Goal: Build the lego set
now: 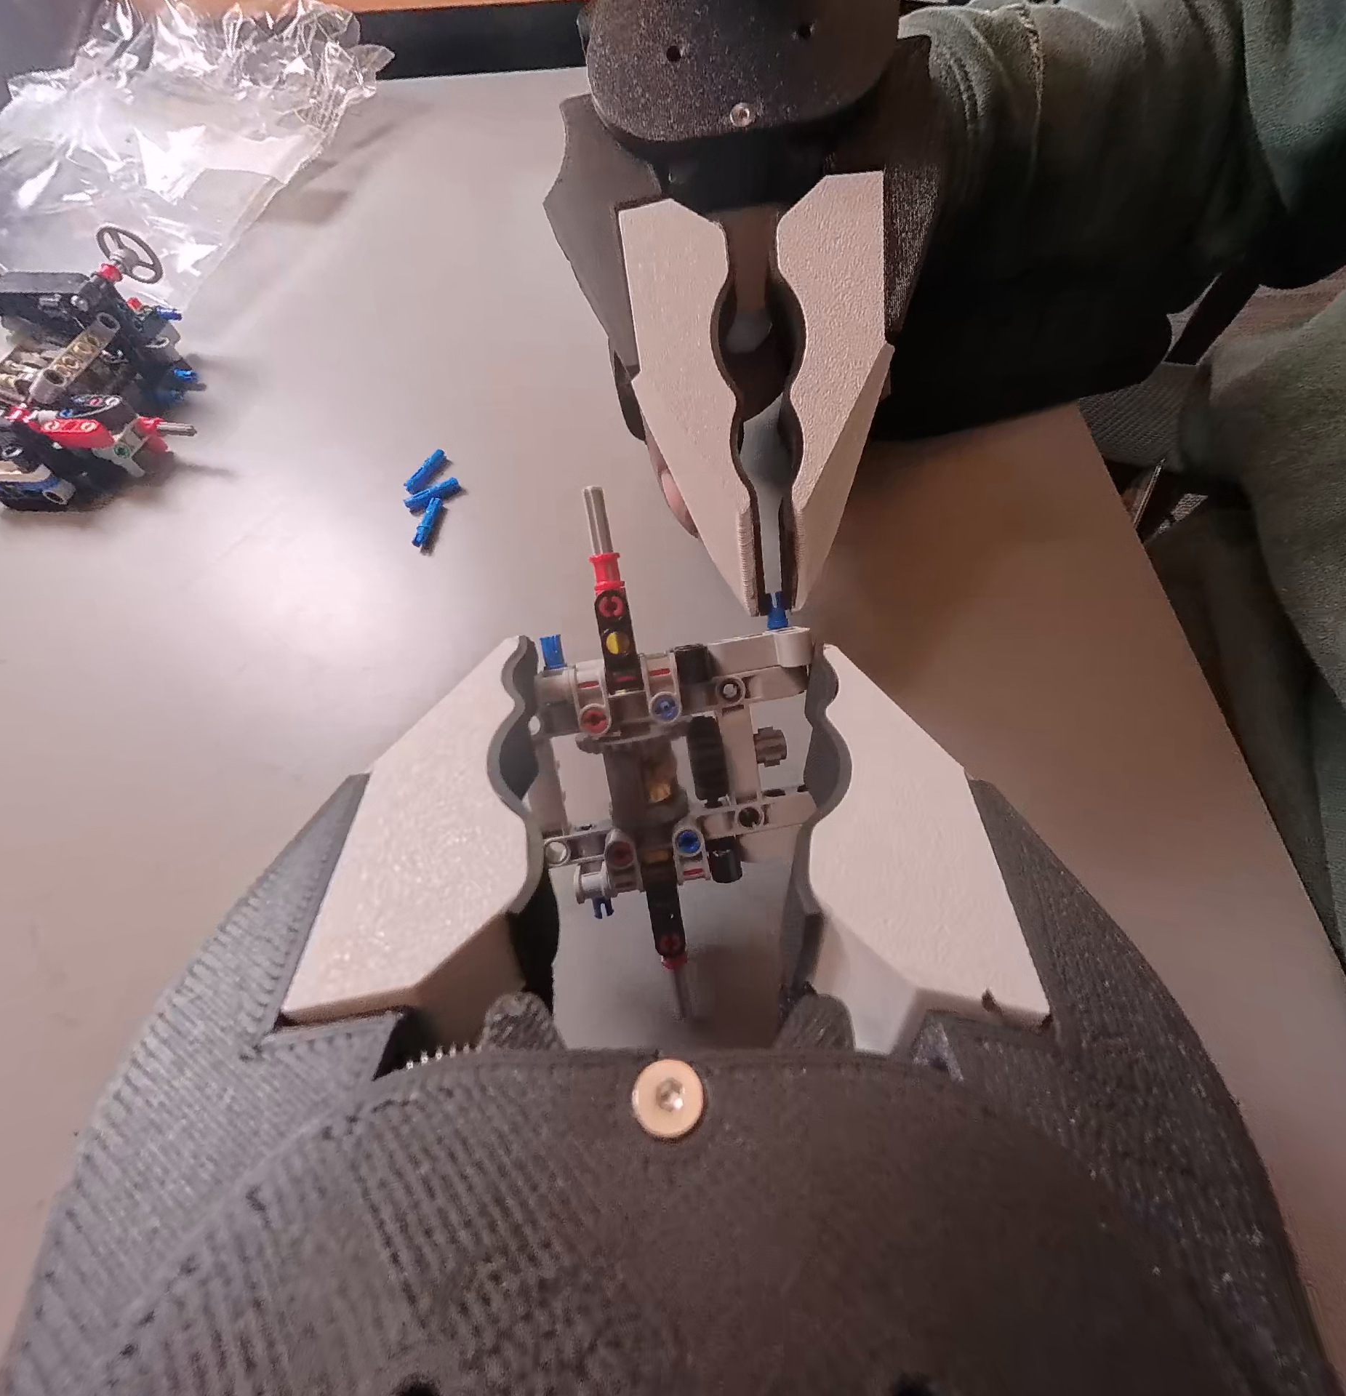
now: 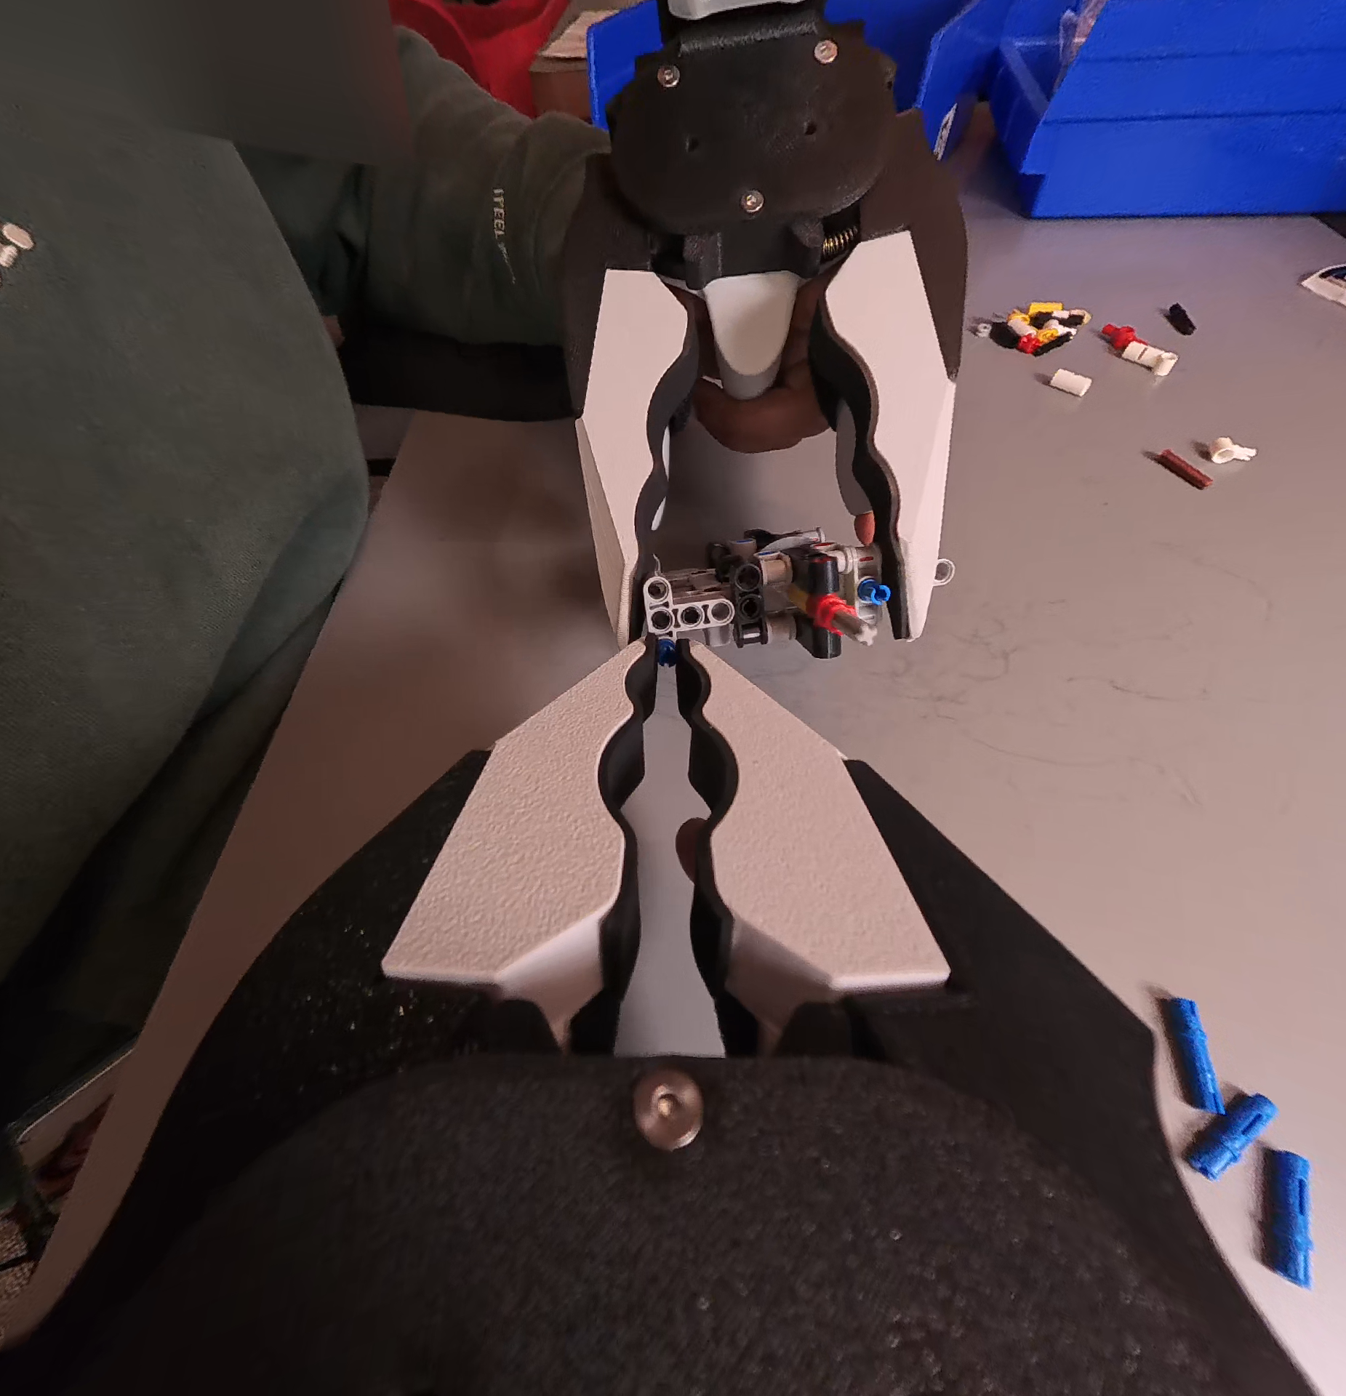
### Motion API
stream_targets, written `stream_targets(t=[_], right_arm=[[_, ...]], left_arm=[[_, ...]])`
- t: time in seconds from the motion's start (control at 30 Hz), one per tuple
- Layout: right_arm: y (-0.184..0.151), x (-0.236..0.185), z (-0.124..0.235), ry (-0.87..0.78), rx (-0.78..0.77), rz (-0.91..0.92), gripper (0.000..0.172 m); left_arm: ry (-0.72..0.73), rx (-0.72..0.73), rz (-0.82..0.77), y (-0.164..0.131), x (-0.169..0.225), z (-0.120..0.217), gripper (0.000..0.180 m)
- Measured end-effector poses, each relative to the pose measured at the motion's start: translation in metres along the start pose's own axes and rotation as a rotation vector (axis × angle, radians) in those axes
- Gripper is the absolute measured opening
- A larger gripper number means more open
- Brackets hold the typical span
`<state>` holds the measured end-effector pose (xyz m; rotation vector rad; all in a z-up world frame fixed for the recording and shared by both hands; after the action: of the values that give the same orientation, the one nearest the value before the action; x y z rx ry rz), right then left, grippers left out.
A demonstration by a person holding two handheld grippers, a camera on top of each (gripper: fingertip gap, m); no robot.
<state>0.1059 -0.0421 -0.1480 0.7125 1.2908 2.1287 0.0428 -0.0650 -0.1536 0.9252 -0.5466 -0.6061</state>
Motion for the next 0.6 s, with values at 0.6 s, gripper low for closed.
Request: stream_targets(t=[0.6], right_arm=[[0.0027,0.0009,-0.0016,-0.025,0.022,-0.008,0.003]], left_arm=[[0.029,0.055,-0.012,0.0052,0.001,0.0033,0.07]])
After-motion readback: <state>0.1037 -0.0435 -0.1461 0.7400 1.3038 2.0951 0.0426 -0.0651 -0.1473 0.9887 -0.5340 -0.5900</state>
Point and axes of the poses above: each gripper's, where its closed fingertips meet, z back along the fingers, y out of its top, x = y × z across the jaws, the point moved 4 cm from there along z, back along the fingers, and after that the axes turned 14 degrees about z, right-handed, at the moved point
